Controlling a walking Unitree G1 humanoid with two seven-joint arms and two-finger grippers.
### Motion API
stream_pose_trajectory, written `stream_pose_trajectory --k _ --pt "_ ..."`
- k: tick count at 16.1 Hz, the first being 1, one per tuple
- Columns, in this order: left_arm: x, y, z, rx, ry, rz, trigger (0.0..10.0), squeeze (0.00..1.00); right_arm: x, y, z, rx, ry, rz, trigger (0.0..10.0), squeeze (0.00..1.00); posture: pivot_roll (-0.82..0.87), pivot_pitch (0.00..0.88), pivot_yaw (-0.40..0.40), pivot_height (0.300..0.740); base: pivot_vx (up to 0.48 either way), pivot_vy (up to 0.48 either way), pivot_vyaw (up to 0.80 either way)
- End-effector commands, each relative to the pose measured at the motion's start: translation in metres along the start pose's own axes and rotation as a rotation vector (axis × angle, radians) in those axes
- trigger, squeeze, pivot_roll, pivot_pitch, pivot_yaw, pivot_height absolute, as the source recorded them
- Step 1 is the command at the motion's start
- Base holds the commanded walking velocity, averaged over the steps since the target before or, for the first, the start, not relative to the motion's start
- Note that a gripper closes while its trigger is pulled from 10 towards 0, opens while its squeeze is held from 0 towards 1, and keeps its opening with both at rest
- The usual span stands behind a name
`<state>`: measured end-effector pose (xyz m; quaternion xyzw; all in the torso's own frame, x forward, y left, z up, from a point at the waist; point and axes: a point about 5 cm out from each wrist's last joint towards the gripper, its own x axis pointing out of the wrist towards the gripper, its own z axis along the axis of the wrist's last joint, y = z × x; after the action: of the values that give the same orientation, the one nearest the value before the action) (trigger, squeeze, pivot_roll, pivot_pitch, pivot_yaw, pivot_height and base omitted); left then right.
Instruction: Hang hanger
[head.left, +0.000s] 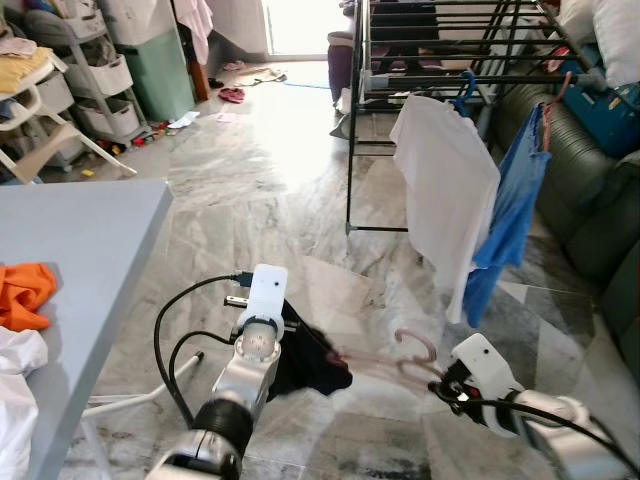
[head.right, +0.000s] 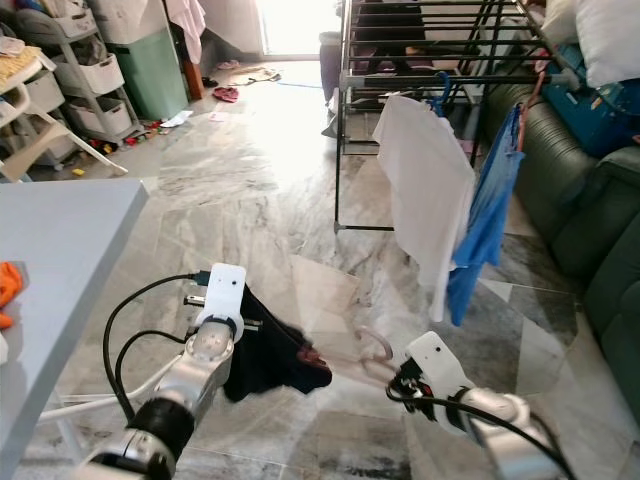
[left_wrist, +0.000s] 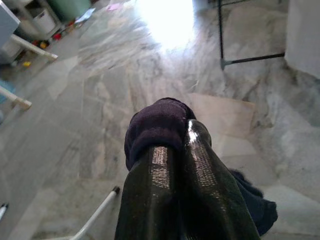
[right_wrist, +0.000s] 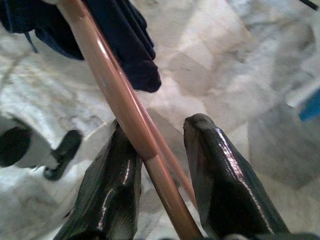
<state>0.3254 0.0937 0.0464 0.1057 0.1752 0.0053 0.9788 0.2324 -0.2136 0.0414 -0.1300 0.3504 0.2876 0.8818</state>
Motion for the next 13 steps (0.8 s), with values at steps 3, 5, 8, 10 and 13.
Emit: stream_pose_trajectory --k 3,5,8,10,13 --pt "0.005 -0.005 0.02 -0.041 -0.021 0.032 10.0 0.0 0.004 0.01 0.023 0.045 -0.095 0.061 10.0 0.0 -0.11 0.0 0.094 0.74 0.0 0.0 0.0" --pt "0.005 -0.01 0.026 -0.046 -0.018 0.047 10.0 0.0 0.013 0.022 0.04 0.093 -0.188 0.074 10.0 0.0 -0.11 0.0 0.103 0.74 0.0 0.0 0.0" --pt "0.005 -0.012 0.032 -0.063 -0.036 0.032 10.0 0.0 0.021 0.051 0.047 0.101 -0.212 0.188 10.0 0.0 -0.09 0.0 0.11 0.74 0.0 0.0 0.0" --pt "0.008 -0.006 0.035 -0.044 -0.053 0.062 10.0 0.0 0.021 0.055 0.045 0.089 -0.202 0.213 10.0 0.0 -0.1 0.0 0.118 0.74 0.0 0.0 0.0" --pt "0.01 -0.004 0.042 -0.065 -0.049 0.069 10.0 0.0 0.024 0.052 0.04 0.107 -0.171 0.177 10.0 0.0 -0.1 0.0 0.124 0.74 0.0 0.0 0.0"
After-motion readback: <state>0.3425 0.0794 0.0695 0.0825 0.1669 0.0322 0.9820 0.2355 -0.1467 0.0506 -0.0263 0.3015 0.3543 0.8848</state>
